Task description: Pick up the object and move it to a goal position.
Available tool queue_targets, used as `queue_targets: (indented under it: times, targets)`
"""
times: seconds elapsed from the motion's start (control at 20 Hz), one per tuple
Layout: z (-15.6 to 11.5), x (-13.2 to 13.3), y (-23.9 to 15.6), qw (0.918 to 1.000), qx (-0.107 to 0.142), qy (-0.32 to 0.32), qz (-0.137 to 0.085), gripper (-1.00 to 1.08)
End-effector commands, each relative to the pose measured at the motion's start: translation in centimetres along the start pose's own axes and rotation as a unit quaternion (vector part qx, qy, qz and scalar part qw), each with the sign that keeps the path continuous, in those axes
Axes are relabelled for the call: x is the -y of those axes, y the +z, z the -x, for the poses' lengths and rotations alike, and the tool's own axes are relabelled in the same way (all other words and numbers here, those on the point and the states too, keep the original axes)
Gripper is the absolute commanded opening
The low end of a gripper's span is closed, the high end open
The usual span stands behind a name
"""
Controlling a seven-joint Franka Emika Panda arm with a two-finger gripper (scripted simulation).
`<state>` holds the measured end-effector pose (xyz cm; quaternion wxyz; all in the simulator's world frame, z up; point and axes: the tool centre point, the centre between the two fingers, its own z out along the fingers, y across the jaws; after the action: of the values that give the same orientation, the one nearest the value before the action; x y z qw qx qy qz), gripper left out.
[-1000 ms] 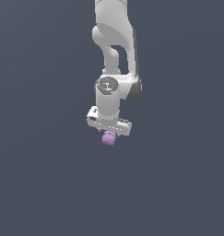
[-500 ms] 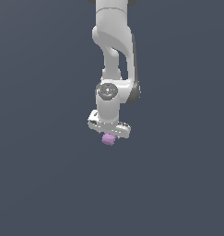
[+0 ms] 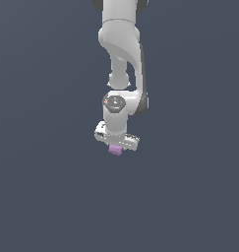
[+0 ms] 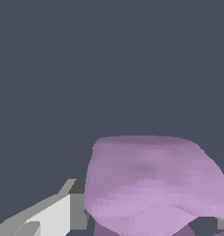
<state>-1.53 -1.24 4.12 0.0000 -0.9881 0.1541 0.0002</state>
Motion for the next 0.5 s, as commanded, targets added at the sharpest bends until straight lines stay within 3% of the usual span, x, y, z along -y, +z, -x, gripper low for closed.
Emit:
queue_targets:
  times: [0.0, 0.45]
  targets:
    - [-0.03, -0.02, 0.08, 1.0000, 0.000, 0.000, 0.000, -1.00]
    - [-0.03, 0.03, -0.02, 1.0000, 0.000, 0.000, 0.000, -1.00]
